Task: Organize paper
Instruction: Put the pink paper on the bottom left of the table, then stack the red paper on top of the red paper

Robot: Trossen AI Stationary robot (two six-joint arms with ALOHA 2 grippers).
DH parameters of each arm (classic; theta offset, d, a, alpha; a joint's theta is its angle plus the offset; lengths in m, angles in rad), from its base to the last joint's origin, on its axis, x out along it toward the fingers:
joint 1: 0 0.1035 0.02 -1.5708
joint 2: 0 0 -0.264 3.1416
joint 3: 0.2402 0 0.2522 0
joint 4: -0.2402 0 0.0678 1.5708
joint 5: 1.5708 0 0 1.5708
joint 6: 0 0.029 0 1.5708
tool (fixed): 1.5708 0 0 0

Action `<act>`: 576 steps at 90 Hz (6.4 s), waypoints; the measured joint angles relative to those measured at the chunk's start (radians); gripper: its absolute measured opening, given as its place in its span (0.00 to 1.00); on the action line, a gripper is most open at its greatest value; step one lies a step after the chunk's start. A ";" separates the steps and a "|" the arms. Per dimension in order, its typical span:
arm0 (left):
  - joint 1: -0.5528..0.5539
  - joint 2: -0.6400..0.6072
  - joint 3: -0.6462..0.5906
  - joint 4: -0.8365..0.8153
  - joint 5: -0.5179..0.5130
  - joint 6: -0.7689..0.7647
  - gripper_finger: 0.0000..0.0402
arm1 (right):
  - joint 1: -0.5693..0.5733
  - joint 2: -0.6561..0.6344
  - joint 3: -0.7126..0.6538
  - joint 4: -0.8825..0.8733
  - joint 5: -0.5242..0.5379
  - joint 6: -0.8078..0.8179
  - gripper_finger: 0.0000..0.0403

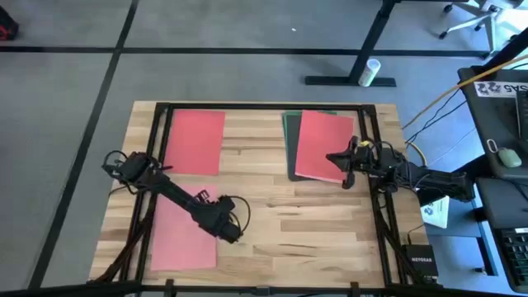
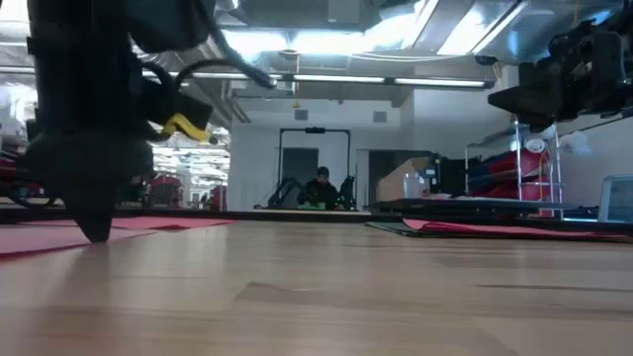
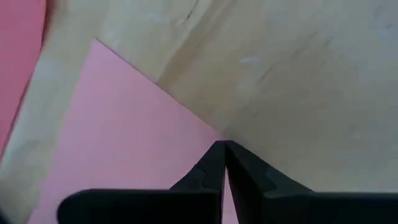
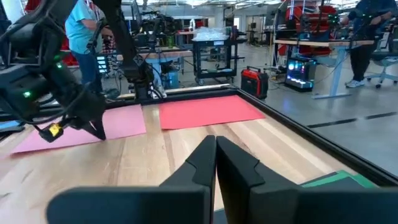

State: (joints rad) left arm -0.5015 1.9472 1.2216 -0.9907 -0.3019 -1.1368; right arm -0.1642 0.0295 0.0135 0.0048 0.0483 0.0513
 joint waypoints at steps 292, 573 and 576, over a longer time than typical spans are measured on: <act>0.674 -0.011 -0.478 2.046 0.638 0.825 0.00 | 0.128 1.436 0.738 -0.432 0.174 0.072 0.20; 0.678 -0.011 -0.478 2.026 0.611 0.887 0.00 | 0.138 1.582 0.740 -0.342 0.299 0.099 0.00; 0.678 -0.011 -0.478 2.029 0.611 0.887 0.00 | 0.138 1.578 0.740 -0.346 0.299 0.099 0.00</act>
State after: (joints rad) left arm 0.1764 1.9362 0.7441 1.0386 0.3092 -0.2496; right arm -0.0265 1.6071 0.7540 -0.3412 0.3469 0.1501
